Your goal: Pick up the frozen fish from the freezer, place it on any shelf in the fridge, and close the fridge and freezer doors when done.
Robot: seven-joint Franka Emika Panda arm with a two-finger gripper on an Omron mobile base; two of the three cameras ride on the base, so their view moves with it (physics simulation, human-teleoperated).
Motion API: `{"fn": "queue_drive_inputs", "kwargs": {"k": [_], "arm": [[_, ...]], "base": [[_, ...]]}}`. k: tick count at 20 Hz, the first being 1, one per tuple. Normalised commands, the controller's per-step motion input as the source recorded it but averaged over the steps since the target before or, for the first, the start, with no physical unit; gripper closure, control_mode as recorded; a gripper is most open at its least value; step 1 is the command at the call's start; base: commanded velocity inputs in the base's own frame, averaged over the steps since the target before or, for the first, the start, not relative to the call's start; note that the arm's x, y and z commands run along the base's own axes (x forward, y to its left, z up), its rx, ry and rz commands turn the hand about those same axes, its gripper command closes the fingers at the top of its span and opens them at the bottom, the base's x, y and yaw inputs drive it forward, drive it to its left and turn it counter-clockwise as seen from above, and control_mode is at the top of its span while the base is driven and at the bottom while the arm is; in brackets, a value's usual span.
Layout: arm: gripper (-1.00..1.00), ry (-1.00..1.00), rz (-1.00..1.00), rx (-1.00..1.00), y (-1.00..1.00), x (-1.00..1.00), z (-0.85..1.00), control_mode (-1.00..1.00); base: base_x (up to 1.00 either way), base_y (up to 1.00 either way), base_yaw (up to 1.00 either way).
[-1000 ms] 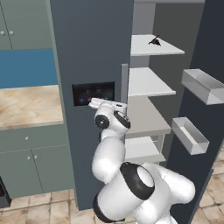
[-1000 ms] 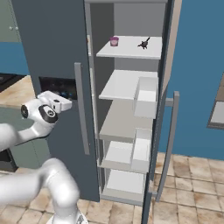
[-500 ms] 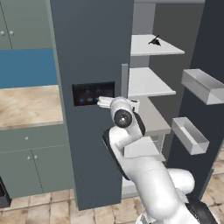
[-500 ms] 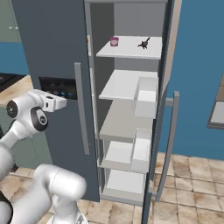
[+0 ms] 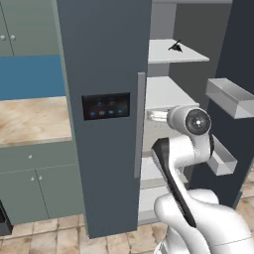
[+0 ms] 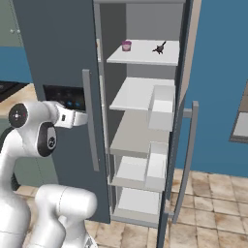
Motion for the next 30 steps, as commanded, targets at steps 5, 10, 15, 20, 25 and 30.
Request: {"fn": "queue_drive_inputs", "kwargs": {"k": [5, 10, 15, 20, 25, 30], "arm": [[-1.0, 0.16, 0.0, 0.0, -0.86, -0.99, 0.15, -1.0], [-1.0, 0.0, 0.0, 0.0, -0.16, -0.32, 0.0, -1.0], [-1.0, 0.0, 0.02, 0.0, -0.13, -0.1, 0.0, -1.0], [-1.0, 0.0, 0.0, 0.02, -0.65, -0.34, 0.0, -1.0], [-1.0, 0.0, 0.0, 0.02, -0.85, -0.48, 0.0, -1.0], [-1.0, 0.0, 0.0, 0.01, -0.95, -0.53, 0.0, -1.0]], "base": [[0.0, 0.0, 0.0], [0.0, 0.0, 0.0], [0.0, 0.0, 0.0], [0.0, 0.0, 0.0], [0.0, 0.0, 0.0], [0.0, 0.0, 0.0]]}}
